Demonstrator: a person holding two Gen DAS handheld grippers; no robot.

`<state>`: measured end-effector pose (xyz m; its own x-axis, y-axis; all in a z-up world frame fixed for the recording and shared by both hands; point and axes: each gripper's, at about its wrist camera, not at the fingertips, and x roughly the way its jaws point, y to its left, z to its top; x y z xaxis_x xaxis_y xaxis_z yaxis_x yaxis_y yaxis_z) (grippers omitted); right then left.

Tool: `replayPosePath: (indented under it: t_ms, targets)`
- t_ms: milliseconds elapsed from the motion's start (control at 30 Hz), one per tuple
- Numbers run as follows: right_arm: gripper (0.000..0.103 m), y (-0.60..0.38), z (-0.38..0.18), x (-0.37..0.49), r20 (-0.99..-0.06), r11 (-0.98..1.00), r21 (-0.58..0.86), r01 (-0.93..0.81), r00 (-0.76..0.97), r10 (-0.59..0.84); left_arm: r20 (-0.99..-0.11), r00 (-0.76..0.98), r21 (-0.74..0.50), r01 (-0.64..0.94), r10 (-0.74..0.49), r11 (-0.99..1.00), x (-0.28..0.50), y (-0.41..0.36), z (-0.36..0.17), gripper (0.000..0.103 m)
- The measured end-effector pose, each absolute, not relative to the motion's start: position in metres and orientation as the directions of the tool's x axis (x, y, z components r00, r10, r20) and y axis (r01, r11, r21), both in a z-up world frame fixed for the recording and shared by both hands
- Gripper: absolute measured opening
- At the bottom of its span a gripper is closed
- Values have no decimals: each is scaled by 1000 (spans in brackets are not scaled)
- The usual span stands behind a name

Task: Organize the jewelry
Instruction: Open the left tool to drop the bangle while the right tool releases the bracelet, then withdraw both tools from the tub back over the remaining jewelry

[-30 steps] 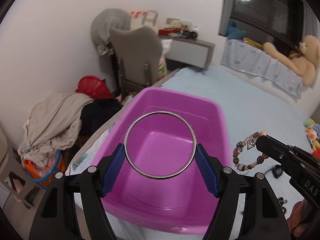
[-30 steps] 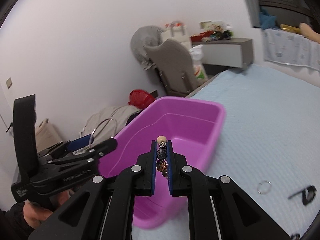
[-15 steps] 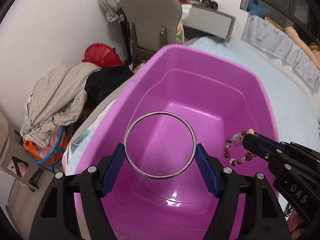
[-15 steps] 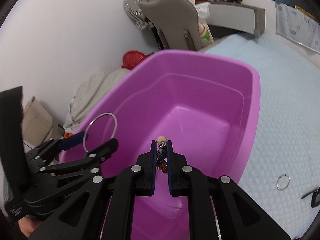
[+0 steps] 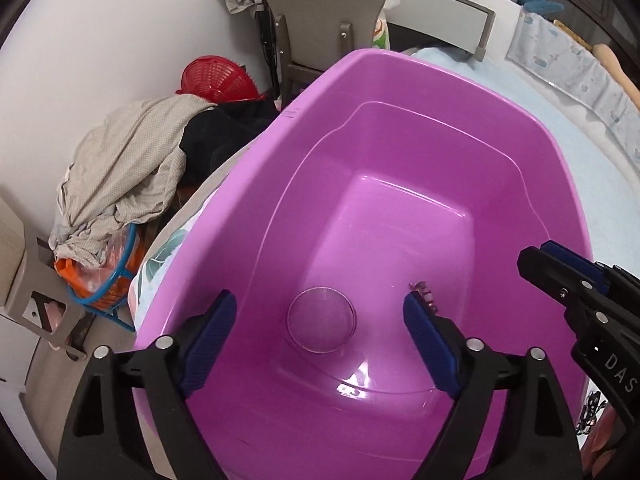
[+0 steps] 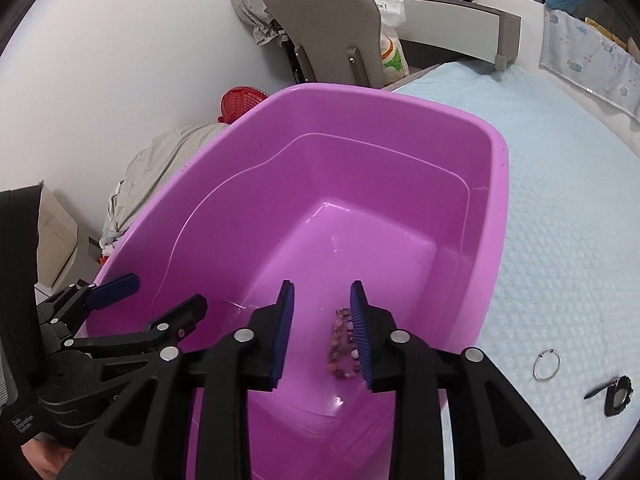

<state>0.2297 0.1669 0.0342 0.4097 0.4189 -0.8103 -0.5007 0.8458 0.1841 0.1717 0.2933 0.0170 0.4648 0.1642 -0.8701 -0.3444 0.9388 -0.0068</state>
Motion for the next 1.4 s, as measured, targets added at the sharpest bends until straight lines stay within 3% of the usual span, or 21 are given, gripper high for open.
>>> replayPosePath:
  t_ms: [167,1400]
  targets:
    - [33,163,35,230,-808,848,194,-493,410,423,-875,452,5,-348,172,938,172,292,15,88]
    - [39,132,60,191,-767,846,222,-484,449,458,-840,510,-5,-351,187,937,134,281,46,88]
